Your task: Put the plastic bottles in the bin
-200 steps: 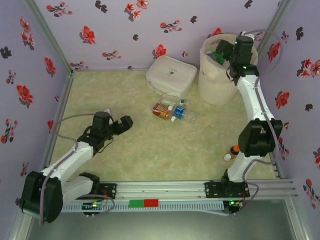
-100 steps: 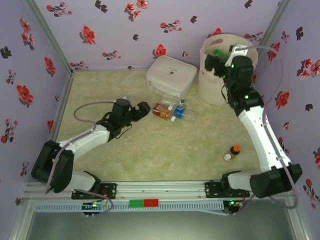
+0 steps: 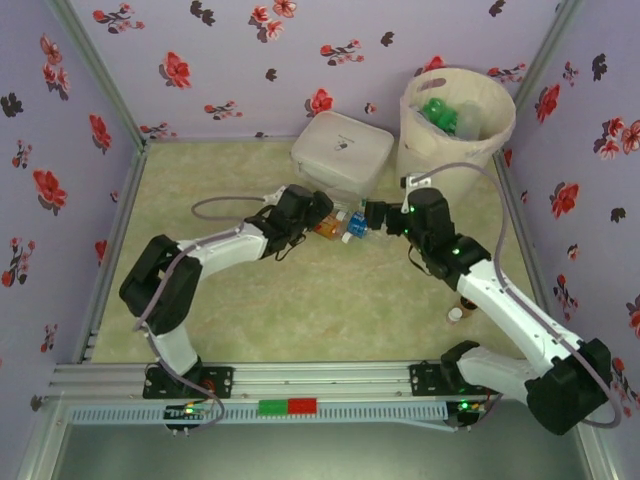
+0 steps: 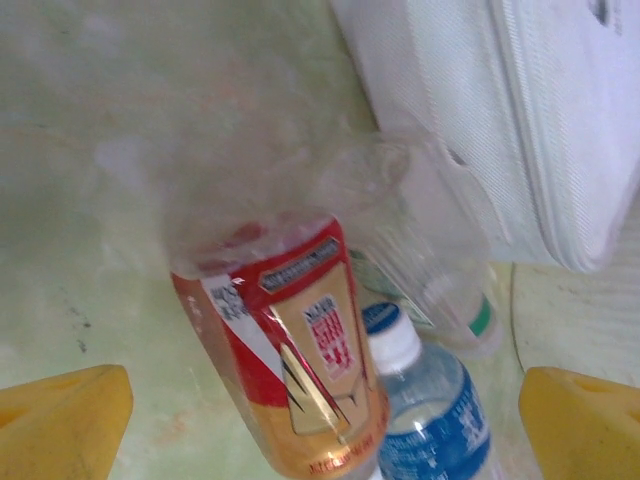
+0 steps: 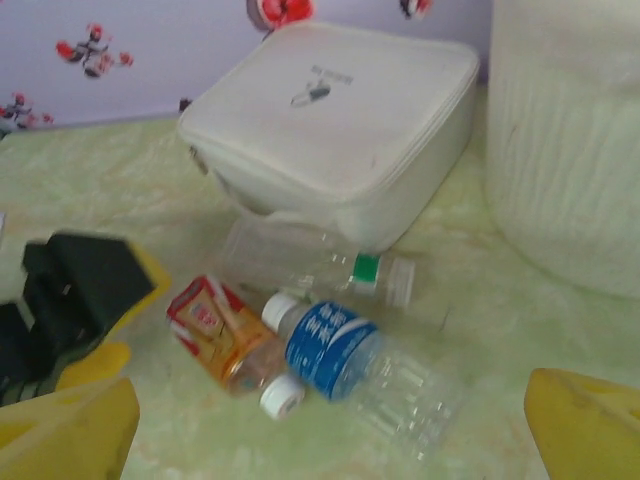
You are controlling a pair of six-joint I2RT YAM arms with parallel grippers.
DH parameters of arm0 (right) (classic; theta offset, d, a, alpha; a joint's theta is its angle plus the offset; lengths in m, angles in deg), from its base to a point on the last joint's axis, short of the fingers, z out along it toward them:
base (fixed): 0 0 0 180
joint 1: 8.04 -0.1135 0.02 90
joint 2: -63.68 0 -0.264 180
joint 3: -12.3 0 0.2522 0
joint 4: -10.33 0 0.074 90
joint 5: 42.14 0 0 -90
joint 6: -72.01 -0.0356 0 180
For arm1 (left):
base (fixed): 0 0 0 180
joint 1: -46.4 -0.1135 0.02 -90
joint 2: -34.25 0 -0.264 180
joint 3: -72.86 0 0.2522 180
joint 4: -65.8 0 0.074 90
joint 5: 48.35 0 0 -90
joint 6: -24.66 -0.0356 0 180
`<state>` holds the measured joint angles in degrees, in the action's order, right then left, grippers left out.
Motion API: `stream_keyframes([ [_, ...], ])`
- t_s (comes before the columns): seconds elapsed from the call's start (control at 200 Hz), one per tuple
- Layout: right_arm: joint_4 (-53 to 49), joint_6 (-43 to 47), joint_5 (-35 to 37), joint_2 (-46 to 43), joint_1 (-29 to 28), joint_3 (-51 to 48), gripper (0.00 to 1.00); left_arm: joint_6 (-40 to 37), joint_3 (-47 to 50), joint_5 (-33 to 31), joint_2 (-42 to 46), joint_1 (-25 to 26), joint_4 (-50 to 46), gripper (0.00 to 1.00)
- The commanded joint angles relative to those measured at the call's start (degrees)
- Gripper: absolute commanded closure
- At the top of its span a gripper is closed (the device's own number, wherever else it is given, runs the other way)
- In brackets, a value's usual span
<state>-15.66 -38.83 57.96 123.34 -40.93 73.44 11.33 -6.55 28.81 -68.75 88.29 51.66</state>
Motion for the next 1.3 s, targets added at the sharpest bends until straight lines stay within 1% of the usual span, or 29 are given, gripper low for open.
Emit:
stream_keyframes([
  [0.0, 1.73, -3.85, -0.01, -2.13, -1.83, -3.13, 0.00, 4.55, -2.70, -6.24, -2.70, 0.54, -4.46, 0.02],
  [0.125, 1.86, -5.48, 0.95, -4.09, -2.79, -6.26, 0.00, 4.77, -6.24, -8.33, -5.65, 0.60, -5.78, 0.06],
  [0.215, 1.64, -6.30, 1.55, -5.46, -3.14, -7.95, 0.00, 3.71, -9.88, -8.26, -8.49, 0.72, -7.58, 0.06],
  [0.35, 0.85, -6.58, 2.99, -7.50, -3.32, -9.31, 0.00, 4.30, -13.80, -8.29, -12.06, 1.24, -9.60, 0.07],
  [0.395, 0.31, -6.36, 3.79, -8.01, -3.33, -9.40, 0.00, 4.50, -14.60, -8.25, -13.14, 1.43, -10.19, 0.10],
  [0.47, -0.35, -5.99, 4.92, -8.98, -3.33, -9.40, 0.00, 5.66, -16.00, -8.46, -14.51, 1.62, -12.39, 0.11],
  [0.565, -0.86, -5.57, 5.98, -10.06, -3.33, -9.38, 0.00, 7.28, -16.53, -8.56, -15.83, 1.71, -14.27, 0.12],
  [0.585, -0.87, -5.53, 6.21, -10.23, -3.31, -9.39, 0.00, 7.66, -16.45, -8.52, -16.03, 1.70, -14.35, 0.14],
  [0.775, -1.00, -5.39, 7.64, -10.80, -3.33, -9.74, 0.00, 7.53, -16.09, -7.90, -17.40, 1.94, -14.37, 0.18],
  [0.845, -0.85, -5.57, 7.73, -10.81, -3.33, -9.84, 0.00, 7.59, -15.04, -7.99, -17.29, 1.88, -13.91, 0.25],
  [0.9, -0.56, -5.70, 7.65, -10.77, -3.33, -9.98, 0.00, 7.77, -13.93, -7.99, -17.03, 1.80, -13.22, 0.28],
  [0.92, -0.52, -5.70, 7.65, -10.79, -3.33, -9.98, 0.00, 7.81, -13.48, -8.01, -16.85, 1.80, -12.87, 0.32],
  [1.02, 0.01, -5.77, 7.43, -10.63, -3.33, -10.32, 0.00, 8.16, -11.73, -8.37, -16.03, 1.62, -11.70, 0.37],
  [1.04, 0.08, -5.79, 7.34, -10.63, -3.33, -10.32, 0.00, 8.15, -11.46, -8.47, -15.87, 1.62, -11.54, 0.40],
  [1.105, 0.52, -5.62, 6.72, -10.54, -3.33, -10.46, 0.00, 8.09, -10.71, -8.71, -15.21, 1.56, -10.98, 0.44],
  [1.18, 1.12, -5.60, 5.45, -10.45, -3.30, -10.75, 0.00, 7.20, -10.05, -9.06, -14.45, 1.53, -9.81, 0.54],
  [1.225, 1.88, -5.45, 4.38, -10.51, -3.33, -11.09, 0.00, 6.22, -10.03, -9.33, -13.83, 1.54, -9.61, 0.57],
  [1.295, 3.10, -4.83, 2.11, -10.19, -3.33, -11.39, 0.00, 4.54, -9.79, -10.00, -12.52, 1.52, -9.37, 0.58],
])
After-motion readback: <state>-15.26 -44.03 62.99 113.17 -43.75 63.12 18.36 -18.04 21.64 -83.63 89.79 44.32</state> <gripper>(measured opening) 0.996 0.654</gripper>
